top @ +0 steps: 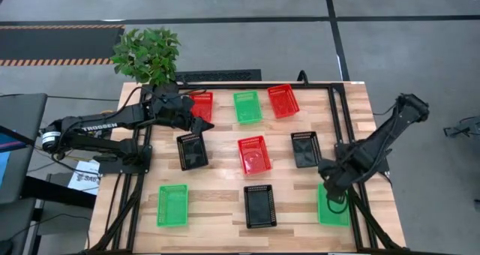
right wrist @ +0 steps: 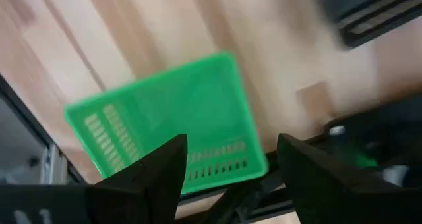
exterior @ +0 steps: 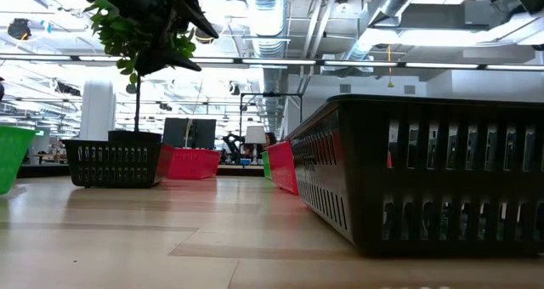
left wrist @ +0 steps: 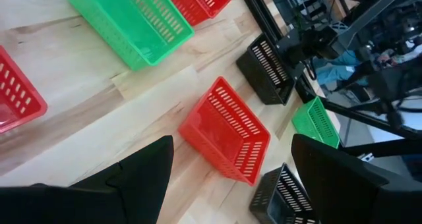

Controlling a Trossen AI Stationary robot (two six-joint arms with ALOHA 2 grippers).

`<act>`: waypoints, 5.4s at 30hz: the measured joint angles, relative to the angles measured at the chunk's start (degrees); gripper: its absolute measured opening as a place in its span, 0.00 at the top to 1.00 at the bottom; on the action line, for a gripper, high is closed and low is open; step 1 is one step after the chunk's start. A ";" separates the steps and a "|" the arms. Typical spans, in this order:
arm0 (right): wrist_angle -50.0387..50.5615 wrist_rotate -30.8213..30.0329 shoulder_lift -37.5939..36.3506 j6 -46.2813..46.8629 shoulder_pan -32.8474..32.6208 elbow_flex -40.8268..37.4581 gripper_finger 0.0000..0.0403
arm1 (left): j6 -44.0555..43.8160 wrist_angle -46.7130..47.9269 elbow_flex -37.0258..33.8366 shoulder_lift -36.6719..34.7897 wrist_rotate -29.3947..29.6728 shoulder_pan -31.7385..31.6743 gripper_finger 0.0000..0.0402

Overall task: Stack baskets by color
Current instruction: Stack the bottom right green bin on the top green bin

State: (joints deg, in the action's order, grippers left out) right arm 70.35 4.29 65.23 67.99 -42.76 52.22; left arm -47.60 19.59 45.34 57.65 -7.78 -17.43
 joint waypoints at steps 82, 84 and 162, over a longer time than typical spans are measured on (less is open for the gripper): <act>-4.67 -10.16 28.09 -84.94 74.04 44.34 0.97 | 6.64 3.04 0.00 0.00 0.09 -0.01 0.26; -6.96 -9.96 31.69 -90.64 75.48 47.84 0.97 | 6.03 3.04 0.00 0.00 0.10 -0.02 0.26; -13.88 7.95 59.49 -112.35 81.22 67.65 0.61 | -9.19 2.97 0.00 -0.02 11.63 -0.02 0.26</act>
State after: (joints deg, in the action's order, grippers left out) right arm 56.47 12.24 124.72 -44.36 38.46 119.87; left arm -56.80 22.57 45.34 57.63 3.86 -17.45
